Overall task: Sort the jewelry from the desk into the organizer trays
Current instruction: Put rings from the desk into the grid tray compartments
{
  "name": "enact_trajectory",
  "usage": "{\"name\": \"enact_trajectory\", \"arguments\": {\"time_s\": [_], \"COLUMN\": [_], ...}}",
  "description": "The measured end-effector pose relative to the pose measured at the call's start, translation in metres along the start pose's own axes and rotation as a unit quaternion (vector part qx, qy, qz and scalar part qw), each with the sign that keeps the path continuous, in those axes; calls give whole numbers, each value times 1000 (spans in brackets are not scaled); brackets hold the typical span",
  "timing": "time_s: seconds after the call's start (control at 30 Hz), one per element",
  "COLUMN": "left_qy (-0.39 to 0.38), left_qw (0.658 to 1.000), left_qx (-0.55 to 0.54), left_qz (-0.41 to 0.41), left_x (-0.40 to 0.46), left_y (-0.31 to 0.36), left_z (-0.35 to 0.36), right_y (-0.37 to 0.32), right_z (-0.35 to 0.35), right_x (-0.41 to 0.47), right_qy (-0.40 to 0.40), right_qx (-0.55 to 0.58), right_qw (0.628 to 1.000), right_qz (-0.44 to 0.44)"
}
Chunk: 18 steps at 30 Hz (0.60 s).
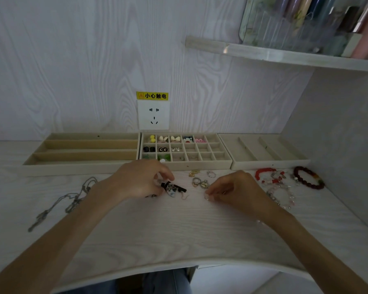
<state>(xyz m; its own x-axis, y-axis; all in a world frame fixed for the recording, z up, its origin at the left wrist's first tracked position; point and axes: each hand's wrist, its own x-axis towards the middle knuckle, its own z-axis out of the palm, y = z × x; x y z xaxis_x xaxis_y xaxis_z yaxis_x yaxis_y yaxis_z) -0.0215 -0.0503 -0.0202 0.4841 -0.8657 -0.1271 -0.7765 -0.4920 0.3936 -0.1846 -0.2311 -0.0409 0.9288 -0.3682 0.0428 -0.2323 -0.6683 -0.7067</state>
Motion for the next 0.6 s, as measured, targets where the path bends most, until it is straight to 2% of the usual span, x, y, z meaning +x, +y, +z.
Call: {"name": "enact_trajectory", "arguments": {"time_s": [0.1,0.2,0.27,0.37,0.47,0.53,0.6], "left_qy": [1,43,62,31,65,106,149], "left_qw": [1000,998,997,985,969,960,961], "left_qx": [7,32,-18,-154,-216,-233,-195], "left_qz": [-1,22,44,76,95,117,128], "left_x": [-2,-5,-7,-4,-1,-2,-3], "left_y": [0,8,17,31,37,38,39], "left_z": [4,7,9,13,13,13,12], "right_y": [-5,-7,-11,-20,-28,-31,-31], "right_z": [-3,-4,-5,-7,-7,-7,-6], "right_x": [0,-2,-3,-4,-4,-3,-1], "right_qy": [-18,-26,-32,-24,-25,-22,-20], "right_qx": [81,170,223,344,434,458,483], "right_qw": [996,982,969,928,885,869,854], "right_qz": [35,77,102,139,167,185,193]}}
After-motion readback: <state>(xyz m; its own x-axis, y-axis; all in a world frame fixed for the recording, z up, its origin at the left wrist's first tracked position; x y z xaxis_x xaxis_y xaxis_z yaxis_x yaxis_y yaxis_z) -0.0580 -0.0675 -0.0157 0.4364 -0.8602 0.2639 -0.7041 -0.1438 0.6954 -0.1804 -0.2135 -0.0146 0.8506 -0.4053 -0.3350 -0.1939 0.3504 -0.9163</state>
